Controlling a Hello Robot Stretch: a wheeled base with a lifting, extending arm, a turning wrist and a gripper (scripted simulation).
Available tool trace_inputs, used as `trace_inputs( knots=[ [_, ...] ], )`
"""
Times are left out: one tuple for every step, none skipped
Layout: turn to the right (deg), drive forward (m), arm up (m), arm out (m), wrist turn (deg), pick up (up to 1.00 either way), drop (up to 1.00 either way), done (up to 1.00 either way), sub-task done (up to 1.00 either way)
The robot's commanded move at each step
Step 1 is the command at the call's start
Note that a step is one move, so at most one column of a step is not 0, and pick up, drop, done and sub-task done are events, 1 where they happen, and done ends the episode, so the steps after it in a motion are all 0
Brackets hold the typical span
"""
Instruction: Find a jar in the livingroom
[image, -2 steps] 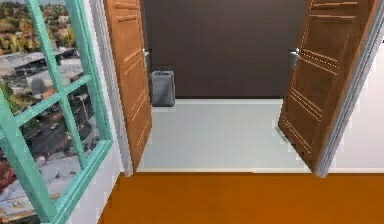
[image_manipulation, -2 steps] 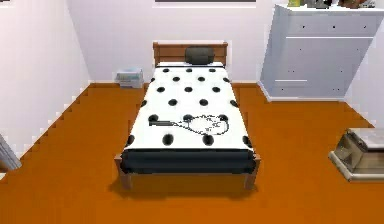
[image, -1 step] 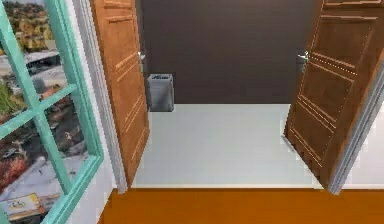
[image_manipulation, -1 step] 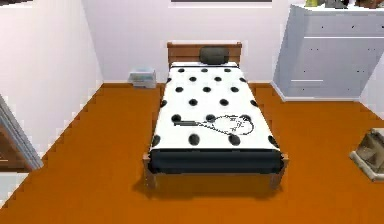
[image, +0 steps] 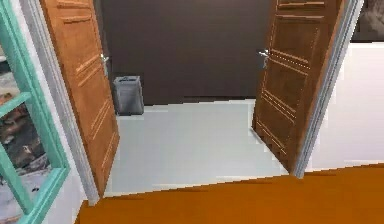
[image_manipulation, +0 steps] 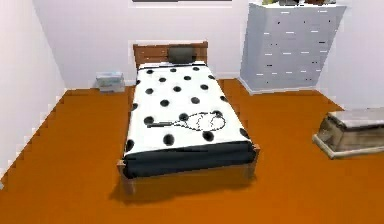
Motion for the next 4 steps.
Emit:
trace_inputs(
  knots=[
    [0.0,1.0,0.0,0.0,0.0,0.0,0.0,0.0,0.0],
    [3.0,0.0,0.0,0.0,0.0,0.0,0.0,0.0,0.0],
    [0.0,1.0,0.0,0.0,0.0,0.0,0.0,0.0,0.0],
    [3.0,0.0,0.0,0.0,0.0,0.0,0.0,0.0,0.0]
  ],
)
